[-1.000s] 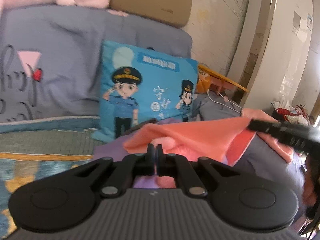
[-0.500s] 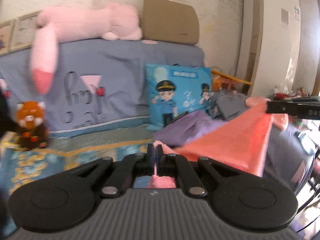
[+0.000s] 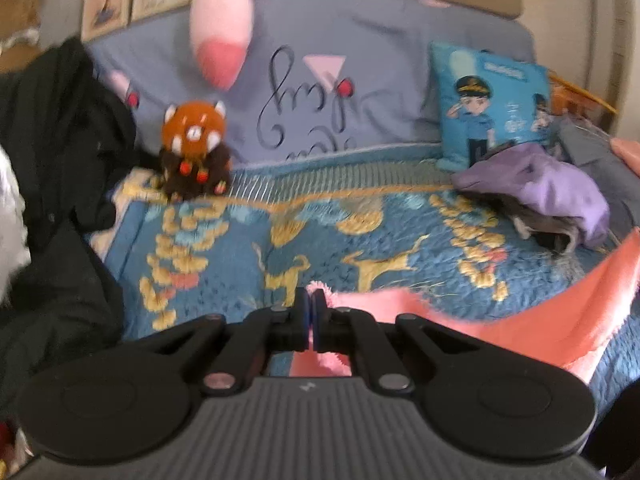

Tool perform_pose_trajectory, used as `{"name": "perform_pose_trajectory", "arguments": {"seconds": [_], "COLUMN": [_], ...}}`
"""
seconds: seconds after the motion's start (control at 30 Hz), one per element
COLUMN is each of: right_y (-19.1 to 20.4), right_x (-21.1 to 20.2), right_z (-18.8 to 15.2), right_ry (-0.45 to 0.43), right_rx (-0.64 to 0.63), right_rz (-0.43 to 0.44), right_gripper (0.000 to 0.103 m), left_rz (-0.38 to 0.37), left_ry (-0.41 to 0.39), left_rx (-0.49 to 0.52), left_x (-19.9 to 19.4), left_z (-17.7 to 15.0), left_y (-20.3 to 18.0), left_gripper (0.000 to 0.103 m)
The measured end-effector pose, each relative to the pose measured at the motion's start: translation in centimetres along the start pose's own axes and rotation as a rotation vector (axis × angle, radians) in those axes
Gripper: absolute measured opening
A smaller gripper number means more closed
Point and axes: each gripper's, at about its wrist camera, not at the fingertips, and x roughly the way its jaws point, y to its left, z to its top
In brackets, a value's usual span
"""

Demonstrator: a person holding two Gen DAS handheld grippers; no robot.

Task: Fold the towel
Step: 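Lift the pink towel off the pile with both tools and carry it aside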

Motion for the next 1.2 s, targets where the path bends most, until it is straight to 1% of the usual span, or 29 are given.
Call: {"name": "perform_pose_trajectory", "arguments": {"seconds": [0.17,0.37,0.5,0.6,0.63,0.67,0.7,0.73,0.77,0.8,0.87,0.93,1.0,1.03,1.07,1.1,1.17,1.2], "right_y": [-4.1,-6.6,-7.4,-7.5,-7.4,-7.4,-7.3,-7.4,-7.4,-7.5,-7.6,-7.5,-7.3,-6.9,-6.2,-5.5,-3.7,-2.7], "right_x": [4.0,8.7,11.4,13.1,13.6,14.0,14.4,14.6,14.7,14.9,14.2,12.9,11.4,10.7,10.0,9.4,8.6,8.3], "right_z": [0.1,0.8,1.6,2.2,2.4,2.6,2.8,2.9,3.1,3.2,3.4,3.4,2.9,2.4,1.5,0.6,-2.1,-3.5], "right_ry": [0.036,0.072,0.083,0.088,0.089,0.089,0.088,0.087,0.085,0.083,0.056,0.008,-0.009,-0.010,-0.012,-0.014,-0.001,0.006], "right_rx": [0.108,0.168,0.166,0.140,0.127,0.110,0.093,0.086,0.080,0.073,0.060,0.044,0.020,-0.008,-0.071,-0.136,-0.359,-0.472], "right_rz": [-0.087,-0.140,-0.158,-0.175,-0.183,-0.194,-0.205,-0.213,-0.221,-0.228,-0.238,-0.252,-0.231,-0.203,-0.174,-0.146,-0.115,-0.100], "right_gripper": [0.001,0.001,0.001,0.003,0.004,0.009,0.011,0.013,0.013,0.015,0.029,0.036,0.038,0.038,0.038,0.037,0.037,0.036], "left_rz": [0.075,0.103,0.113,0.120,0.125,0.132,0.138,0.149,0.161,0.160,0.136,0.113,0.090,0.078,0.066,0.054,0.031,0.019], "left_ry": [0.080,0.139,0.160,0.166,0.171,0.178,0.185,0.188,0.188,0.180,0.151,0.122,0.094,0.079,0.065,0.050,0.022,0.007], "left_rx": [0.001,0.016,0.038,0.051,0.051,0.049,0.046,0.044,0.043,0.054,0.093,0.132,0.172,0.191,0.211,0.231,0.270,0.289], "left_x": [6.5,14.2,19.1,22.3,23.3,24.3,25.3,26.1,26.8,26.7,25.1,23.6,22.1,21.3,20.6,19.8,18.3,17.6], "left_z": [0.8,2.5,4.0,5.0,5.2,5.3,5.5,5.6,5.6,5.4,4.8,4.2,3.7,3.4,3.1,2.8,2.2,1.9], "left_y": [-0.4,-1.1,-1.9,-2.6,-2.7,-2.8,-2.8,-2.9,-2.8,-3.0,-3.6,-4.2,-4.8,-5.1,-5.3,-5.6,-6.2,-6.5], "left_gripper": [0.001,0.002,0.002,0.002,0.002,0.002,0.003,0.008,0.012,0.014,0.036,0.042,0.049,0.054,0.059,0.062,0.079,0.082]}}
